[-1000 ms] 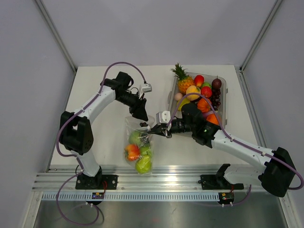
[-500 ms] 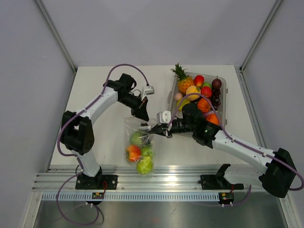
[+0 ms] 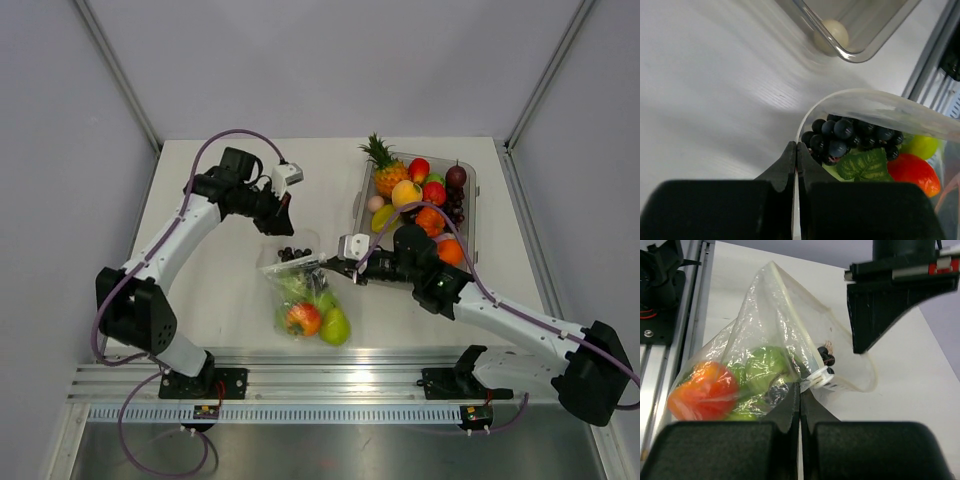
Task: Place the food in the zip-top bag and seal the zipper
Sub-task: Adjust the zipper food storage bag at the center of the board.
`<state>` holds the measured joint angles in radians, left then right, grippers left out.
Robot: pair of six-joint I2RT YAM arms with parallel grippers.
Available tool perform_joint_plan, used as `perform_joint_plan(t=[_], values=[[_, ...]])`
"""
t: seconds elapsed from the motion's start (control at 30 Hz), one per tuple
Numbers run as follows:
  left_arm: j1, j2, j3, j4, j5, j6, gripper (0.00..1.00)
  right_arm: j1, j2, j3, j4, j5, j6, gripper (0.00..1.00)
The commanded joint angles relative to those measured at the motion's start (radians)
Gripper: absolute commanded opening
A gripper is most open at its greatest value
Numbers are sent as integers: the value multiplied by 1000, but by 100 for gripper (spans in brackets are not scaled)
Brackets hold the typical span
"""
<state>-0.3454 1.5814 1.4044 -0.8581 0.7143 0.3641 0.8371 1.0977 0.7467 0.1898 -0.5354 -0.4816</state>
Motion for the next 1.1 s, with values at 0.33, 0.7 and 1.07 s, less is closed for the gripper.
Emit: perform_joint_plan(t=[0.33, 0.7, 1.07], values=[[48, -262, -2, 173, -282, -157, 0, -220, 163, 66, 235, -190, 49, 0], [22, -454, -244, 201, -236, -301, 0, -243, 217, -53, 459, -187, 135, 0], [-187, -684, -366, 270, -282, -456, 0, -243, 186, -95, 464, -213, 150, 0]])
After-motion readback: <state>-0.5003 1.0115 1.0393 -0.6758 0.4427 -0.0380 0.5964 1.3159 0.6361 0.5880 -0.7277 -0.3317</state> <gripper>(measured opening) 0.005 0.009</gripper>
